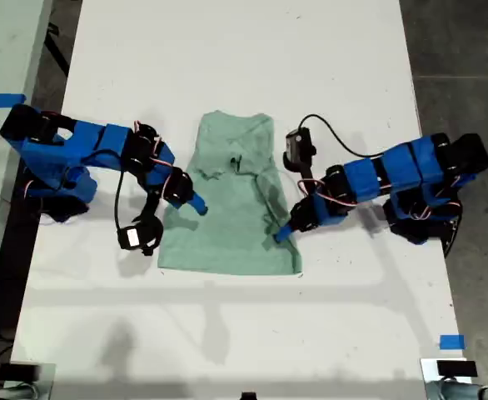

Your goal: Fold tshirt

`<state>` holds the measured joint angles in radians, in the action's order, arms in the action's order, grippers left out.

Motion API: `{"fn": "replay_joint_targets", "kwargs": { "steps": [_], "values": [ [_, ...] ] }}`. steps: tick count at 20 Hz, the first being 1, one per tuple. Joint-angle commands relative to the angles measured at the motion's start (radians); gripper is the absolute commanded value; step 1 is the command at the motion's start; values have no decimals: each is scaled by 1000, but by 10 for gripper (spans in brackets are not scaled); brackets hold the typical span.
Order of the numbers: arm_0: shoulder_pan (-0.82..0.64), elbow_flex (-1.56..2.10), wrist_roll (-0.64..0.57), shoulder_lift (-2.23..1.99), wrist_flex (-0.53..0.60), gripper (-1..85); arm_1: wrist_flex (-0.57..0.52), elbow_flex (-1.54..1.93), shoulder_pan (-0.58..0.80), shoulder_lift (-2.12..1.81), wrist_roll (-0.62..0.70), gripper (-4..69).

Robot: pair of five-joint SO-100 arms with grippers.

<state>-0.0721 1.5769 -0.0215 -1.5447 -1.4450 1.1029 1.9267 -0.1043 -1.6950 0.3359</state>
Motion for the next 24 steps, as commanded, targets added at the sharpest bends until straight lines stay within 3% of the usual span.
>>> {"fn": "replay_joint_targets", "kwargs": {
  "steps": [1, 7, 8, 10, 11, 14, 16, 19, 24],
  "values": [
    [-20, -3, -14, -72, 11, 215, -58, 8, -31, 29, -29, 336],
    [-26, 11, -21, -72, 12, 211, -278, 138, -25, 71, -46, 272],
    [-26, 11, -21, -72, 12, 210, -299, 146, -23, 83, -46, 244],
    [-26, 11, -21, -72, 12, 209, -334, 161, -18, 86, -54, 96],
    [-26, 11, -21, -72, 12, 208, -328, 158, -11, 84, -60, 46],
    [-25, 9, -20, -72, 11, 206, -302, 147, -5, 43, -25, -11],
    [-21, 8, -17, -72, 11, 202, -275, 141, -6, 9, -14, -11],
    [-14, 6, -14, -72, 14, 197, -141, 34, -14, -5, -28, -11],
    [-6, -3, -8, -72, 18, 197, 18, -391, 3, 213, -17, -11]
  ]
}}
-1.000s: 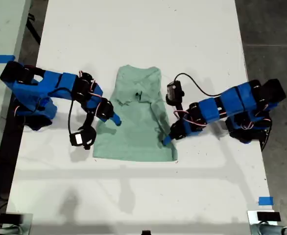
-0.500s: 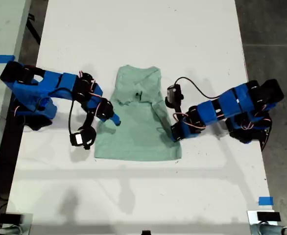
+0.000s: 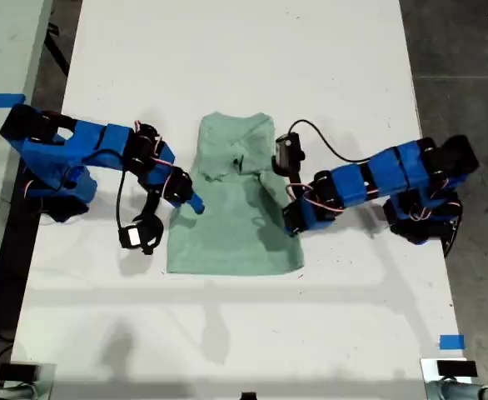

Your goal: Fold tshirt

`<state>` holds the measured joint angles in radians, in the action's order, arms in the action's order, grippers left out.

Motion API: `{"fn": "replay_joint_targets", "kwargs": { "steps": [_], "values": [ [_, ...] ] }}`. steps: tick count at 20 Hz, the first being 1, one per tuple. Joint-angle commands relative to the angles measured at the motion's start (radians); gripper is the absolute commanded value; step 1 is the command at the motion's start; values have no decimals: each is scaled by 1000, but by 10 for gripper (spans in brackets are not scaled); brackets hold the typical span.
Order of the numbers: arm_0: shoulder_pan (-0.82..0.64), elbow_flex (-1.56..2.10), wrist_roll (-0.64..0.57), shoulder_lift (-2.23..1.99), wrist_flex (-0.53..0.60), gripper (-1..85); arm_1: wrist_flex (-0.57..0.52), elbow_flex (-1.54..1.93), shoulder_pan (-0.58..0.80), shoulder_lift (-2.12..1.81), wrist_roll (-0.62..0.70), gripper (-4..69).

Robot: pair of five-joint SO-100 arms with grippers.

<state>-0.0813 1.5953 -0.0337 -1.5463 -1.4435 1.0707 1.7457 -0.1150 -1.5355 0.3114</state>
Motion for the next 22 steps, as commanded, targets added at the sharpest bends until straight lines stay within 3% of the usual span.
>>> {"fn": "replay_joint_targets", "kwargs": {
  "steps": [1, 7, 8, 9, 10, 13, 16, 22],
  "values": [
    [5, -23, 5, -71, 17, 196, 72, -308, 14, 121, 15, -11],
    [12, -23, 9, -71, 17, 196, 57, -614, 15, 457, 3, -14],
    [15, -23, 9, -71, 15, 196, 78, -655, 15, 482, 3, 52],
    [17, -23, 12, -71, 14, 196, 127, -699, 15, 485, 6, 245],
    [20, -23, 14, -71, 12, 196, 195, -746, 14, 479, 11, 304],
    [23, -26, 17, -71, 12, 200, 387, -904, 17, 423, 12, 285],
    [23, -28, 21, -71, 8, 222, 492, -953, 43, 299, 35, 273],
    [31, -40, 44, -71, -18, 243, 477, -905, 77, 291, 72, 255]
  ]
}}
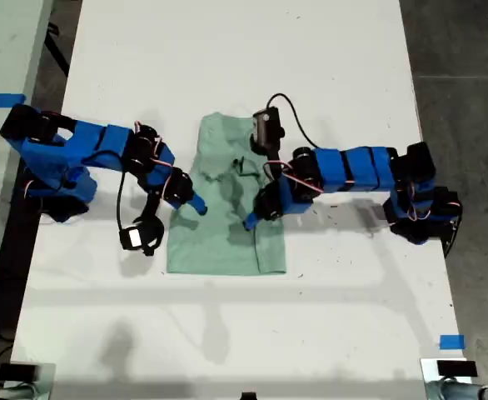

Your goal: Fold tshirt

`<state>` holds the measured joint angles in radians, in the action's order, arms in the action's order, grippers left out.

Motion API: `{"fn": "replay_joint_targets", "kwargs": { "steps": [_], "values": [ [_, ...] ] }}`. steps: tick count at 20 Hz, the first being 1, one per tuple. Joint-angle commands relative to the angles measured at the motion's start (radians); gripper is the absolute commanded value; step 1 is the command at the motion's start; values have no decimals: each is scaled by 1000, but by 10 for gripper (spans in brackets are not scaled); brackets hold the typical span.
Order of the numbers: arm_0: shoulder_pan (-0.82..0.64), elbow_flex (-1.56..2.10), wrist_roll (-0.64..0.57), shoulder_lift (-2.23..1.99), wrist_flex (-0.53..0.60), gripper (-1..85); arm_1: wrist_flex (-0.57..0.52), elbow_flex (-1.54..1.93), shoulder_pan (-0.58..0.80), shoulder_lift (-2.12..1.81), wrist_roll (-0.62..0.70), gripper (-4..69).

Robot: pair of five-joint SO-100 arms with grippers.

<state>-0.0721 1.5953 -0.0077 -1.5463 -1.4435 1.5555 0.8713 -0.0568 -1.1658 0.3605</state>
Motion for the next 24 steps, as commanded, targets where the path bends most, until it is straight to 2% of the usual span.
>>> {"fn": "replay_joint_targets", "kwargs": {
  "steps": [1, 7, 9, 12, 17, 21, 24],
  "values": [
    [25, -43, 26, -74, -29, 252, -2, -31, 28, -92, 37, 251],
    [37, -15, 67, -101, -183, 289, 51, 23, 83, -158, 94, 235],
    [57, 28, 78, -106, -172, 291, 51, 60, 91, -186, 98, 231],
    [94, 181, 130, -178, -34, 288, 51, 137, 97, -253, 94, 225],
    [140, 268, 215, -201, 57, 284, 31, 256, 106, -342, 80, 218],
    [192, 423, 270, -195, 279, 277, 18, 295, 107, -370, 81, 215],
    [206, 459, 288, -126, 353, 271, 18, 296, 107, -376, 94, 211]
  ]
}}
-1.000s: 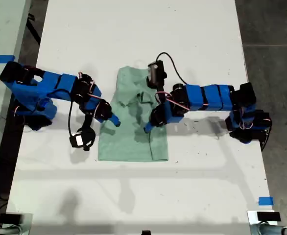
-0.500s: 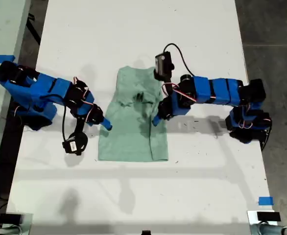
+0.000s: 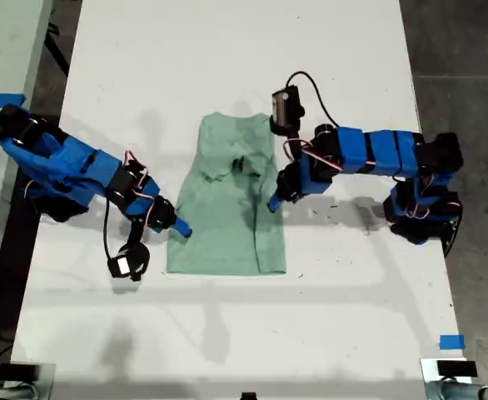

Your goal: Fold tshirt

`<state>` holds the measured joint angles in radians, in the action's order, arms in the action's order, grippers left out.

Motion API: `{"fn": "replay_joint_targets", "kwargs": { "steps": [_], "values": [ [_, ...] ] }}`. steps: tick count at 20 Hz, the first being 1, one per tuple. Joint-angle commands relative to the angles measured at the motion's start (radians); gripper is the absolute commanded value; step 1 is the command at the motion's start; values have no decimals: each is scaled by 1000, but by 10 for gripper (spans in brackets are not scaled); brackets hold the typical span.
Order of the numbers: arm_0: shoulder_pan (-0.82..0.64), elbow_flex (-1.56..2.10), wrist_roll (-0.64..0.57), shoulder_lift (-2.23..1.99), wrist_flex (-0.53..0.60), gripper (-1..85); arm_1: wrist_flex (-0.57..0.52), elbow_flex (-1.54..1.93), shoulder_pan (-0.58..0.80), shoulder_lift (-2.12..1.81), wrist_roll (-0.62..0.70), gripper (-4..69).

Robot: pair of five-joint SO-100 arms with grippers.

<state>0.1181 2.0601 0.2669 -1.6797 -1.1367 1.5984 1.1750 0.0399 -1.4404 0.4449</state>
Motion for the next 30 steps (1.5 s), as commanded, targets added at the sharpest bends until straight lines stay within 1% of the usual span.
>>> {"fn": "replay_joint_targets", "kwargs": {
  "steps": [1, 6, 8, 11, 13, 14, 15, 18, 19, 20, 22, 24, 28, 30],
  "values": [
    [14, -6, 14, 28, 57, 270, -25, -8, 8, -101, 11, 211],
    [-9, -5, 6, 95, 72, 269, -26, -2, -17, -107, -2, 209],
    [-26, -5, 5, 132, 74, 255, -29, 9, -25, -114, -5, 208],
    [-37, -5, -11, 202, 106, 243, -52, 51, -34, -144, -9, 208],
    [-38, -5, -11, 245, 147, 234, -61, 74, -38, -164, -11, 206],
    [-43, -5, -5, 250, 146, 233, -64, 84, -40, -175, -12, 205],
    [-46, -3, -6, 250, 147, 207, -71, 100, -40, -184, -15, 204],
    [-46, -3, -5, 250, 155, 49, -92, 137, -41, -206, -17, 204],
    [-46, -3, -3, 249, 155, 20, -92, 141, -43, -209, -18, 204],
    [-41, -2, 8, 239, 150, 0, -95, 149, -44, -215, -21, 204],
    [-37, -2, 14, 222, 141, 0, -109, 175, -46, -232, -26, 203],
    [-34, -12, 29, 163, 74, 0, -118, 196, -48, -247, -31, 202],
    [-28, -118, 71, 75, -178, 0, -144, 235, -55, -267, -46, 201],
    [-21, -230, 64, 84, -232, 0, -150, 242, -58, -272, -51, 200]
  ]
}}
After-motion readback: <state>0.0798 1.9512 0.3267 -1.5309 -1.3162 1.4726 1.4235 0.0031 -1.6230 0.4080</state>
